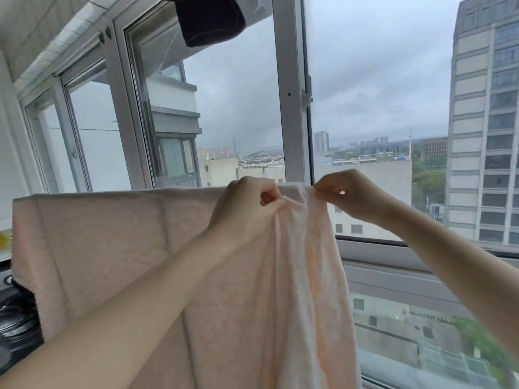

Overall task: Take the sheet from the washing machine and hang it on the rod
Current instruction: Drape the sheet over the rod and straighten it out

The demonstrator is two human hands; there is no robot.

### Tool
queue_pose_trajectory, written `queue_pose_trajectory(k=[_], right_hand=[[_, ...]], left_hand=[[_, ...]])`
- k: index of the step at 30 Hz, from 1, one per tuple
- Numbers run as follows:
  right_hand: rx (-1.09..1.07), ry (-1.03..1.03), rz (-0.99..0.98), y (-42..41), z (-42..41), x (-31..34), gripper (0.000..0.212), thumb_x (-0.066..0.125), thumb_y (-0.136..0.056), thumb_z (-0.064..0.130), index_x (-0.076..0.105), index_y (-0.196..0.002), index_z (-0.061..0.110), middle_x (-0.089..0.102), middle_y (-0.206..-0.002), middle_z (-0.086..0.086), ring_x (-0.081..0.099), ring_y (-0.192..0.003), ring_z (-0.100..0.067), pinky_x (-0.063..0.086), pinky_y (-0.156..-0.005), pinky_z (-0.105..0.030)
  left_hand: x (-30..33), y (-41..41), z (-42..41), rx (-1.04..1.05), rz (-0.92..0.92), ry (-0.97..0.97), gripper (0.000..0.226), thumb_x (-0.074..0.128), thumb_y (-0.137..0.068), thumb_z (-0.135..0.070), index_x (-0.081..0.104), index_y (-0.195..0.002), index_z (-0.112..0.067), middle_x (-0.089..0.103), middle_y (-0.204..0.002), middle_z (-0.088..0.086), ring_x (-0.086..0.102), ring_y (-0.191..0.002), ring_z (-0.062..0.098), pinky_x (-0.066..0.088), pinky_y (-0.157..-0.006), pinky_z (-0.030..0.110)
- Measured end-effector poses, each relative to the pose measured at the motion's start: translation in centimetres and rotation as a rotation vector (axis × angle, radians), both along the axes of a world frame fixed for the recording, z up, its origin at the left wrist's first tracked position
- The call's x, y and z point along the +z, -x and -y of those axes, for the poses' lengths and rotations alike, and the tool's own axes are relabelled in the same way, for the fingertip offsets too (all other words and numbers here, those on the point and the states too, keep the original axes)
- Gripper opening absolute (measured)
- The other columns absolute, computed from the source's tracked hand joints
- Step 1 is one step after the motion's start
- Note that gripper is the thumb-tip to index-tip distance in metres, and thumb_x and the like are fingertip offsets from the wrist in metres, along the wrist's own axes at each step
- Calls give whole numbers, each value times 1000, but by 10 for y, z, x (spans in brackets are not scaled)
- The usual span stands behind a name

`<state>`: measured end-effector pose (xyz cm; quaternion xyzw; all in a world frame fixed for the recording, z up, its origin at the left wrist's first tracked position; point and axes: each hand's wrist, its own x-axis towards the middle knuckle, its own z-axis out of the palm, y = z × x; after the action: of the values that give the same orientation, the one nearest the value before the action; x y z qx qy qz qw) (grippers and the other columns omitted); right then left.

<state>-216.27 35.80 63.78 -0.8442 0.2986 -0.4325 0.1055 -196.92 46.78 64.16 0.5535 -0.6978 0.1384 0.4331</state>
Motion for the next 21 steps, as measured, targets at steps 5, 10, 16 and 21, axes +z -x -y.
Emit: queue_pose_trajectory(k=[5, 10, 16, 21], right_hand=[[90, -20, 75, 4, -12, 6, 13, 62, -90, 8, 72, -81, 12, 64, -65, 10, 53, -56, 6, 38, -56, -9], [8, -116, 372, -9, 4, 29, 17, 60, -89, 10, 72, -78, 12, 61, -63, 2, 49, -57, -10, 37, -52, -18], [-137, -196, 408, -14, 36, 19, 18, 59, -89, 10, 72, -76, 11, 58, -53, 8, 46, -46, 0, 34, -44, -15], [-150, -239, -10, -7, 37, -35, 26, 62, -85, 9, 71, -60, 14, 61, -56, -1, 49, -53, -11, 38, -49, -22]], left_hand=[[15, 3, -14, -86, -57, 47, 13, 74, -80, -33, 71, -72, -23, 68, -68, -11, 60, -63, 8, 52, -66, 29], [45, 2, 2, -20, -138, 179, 14, 71, -84, -26, 66, -71, -23, 59, -58, -16, 59, -60, 7, 47, -63, 22], [43, 13, 40, 13, -122, 139, 13, 70, -82, -21, 66, -70, -24, 58, -61, -16, 56, -65, 10, 50, -69, 26], [2, 24, 45, -54, -64, 127, 10, 68, -83, -21, 69, -73, -19, 65, -72, -8, 53, -65, 6, 48, -69, 28]])
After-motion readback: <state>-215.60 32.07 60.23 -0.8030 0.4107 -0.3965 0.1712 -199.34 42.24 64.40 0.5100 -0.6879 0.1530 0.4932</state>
